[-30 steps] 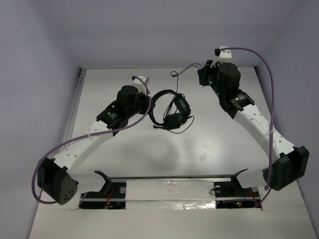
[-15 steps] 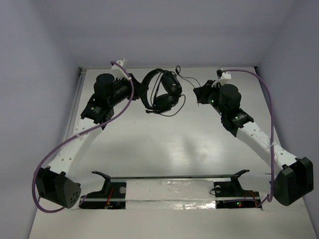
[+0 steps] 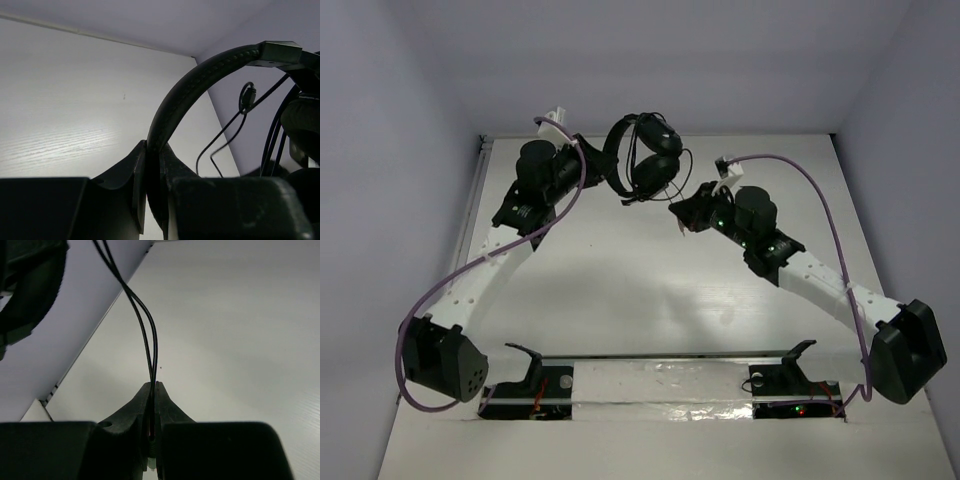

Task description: Wrap the headphones

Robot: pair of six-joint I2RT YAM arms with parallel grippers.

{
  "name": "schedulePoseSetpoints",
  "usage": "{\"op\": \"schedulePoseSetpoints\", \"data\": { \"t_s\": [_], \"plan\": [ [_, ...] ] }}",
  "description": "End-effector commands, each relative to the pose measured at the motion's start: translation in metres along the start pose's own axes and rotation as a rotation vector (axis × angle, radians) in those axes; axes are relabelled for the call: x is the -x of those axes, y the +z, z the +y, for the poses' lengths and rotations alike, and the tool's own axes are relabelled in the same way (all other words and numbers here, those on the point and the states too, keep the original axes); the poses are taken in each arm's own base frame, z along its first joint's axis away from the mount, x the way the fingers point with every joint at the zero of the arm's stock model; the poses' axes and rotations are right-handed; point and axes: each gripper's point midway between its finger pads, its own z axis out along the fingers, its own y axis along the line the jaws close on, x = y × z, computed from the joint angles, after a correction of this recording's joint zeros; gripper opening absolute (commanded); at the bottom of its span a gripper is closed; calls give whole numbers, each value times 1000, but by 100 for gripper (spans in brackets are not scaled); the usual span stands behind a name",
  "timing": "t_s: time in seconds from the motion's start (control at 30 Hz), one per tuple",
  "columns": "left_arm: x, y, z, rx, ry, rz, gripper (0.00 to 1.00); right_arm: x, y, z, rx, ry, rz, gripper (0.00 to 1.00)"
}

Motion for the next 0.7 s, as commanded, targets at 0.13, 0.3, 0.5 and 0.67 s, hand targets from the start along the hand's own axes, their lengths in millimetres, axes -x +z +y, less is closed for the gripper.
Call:
{"op": "schedulePoseSetpoints", "data": {
  "t_s": [0.13, 0.3, 0.5, 0.67],
  "plan": [
    [53, 22, 4, 45, -130, -247, 0, -18, 8, 27, 17, 22, -24, 0],
    [55, 37, 36, 164, -151, -302, 0, -34, 9, 28, -30, 35, -20, 0],
    [42, 53, 66, 271, -135, -297, 0, -44, 7, 28, -56, 37, -10, 0],
    [8, 69, 86, 369, -61, -235, 0, -66, 12, 17, -98, 48, 43, 0]
  ]
}}
